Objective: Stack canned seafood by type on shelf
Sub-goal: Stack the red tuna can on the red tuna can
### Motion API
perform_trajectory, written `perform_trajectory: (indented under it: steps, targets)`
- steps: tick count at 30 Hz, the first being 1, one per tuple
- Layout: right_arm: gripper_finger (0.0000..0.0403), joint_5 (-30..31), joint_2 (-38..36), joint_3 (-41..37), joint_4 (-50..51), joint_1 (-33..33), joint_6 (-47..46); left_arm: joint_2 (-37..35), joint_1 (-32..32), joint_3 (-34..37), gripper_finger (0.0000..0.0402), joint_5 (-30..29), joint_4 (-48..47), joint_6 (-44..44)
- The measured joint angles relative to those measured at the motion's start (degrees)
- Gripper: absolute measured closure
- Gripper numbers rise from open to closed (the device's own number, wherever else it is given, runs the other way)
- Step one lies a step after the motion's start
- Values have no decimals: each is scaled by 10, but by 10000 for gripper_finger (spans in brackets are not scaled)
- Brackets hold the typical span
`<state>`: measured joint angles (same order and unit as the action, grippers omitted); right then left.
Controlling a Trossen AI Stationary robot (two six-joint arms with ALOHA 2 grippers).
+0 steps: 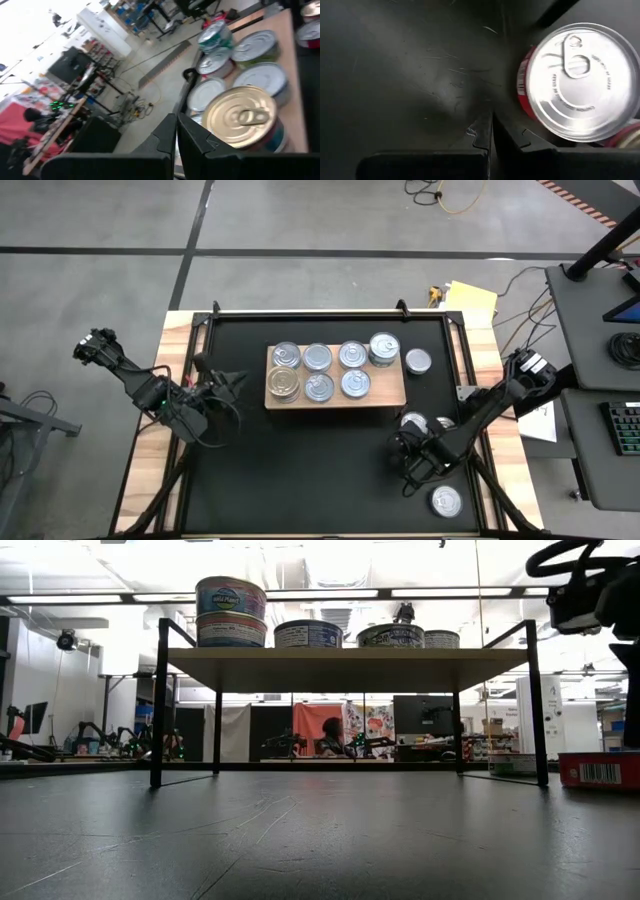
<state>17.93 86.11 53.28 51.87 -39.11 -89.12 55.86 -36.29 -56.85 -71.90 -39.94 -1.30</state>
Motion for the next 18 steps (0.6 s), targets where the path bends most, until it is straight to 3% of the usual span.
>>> perform_trajectory:
  steps: [8, 12, 18]
  targets:
    - [394, 5, -40, 47, 63, 1, 119, 11, 0, 0, 401, 28, 11, 43]
    - [394, 43, -97, 54, 83, 5, 132, 24, 0, 0, 401, 56, 51, 90]
    - [394, 50, -171, 43, 96, 4, 144, 55, 0, 0, 401, 105, 108, 115]
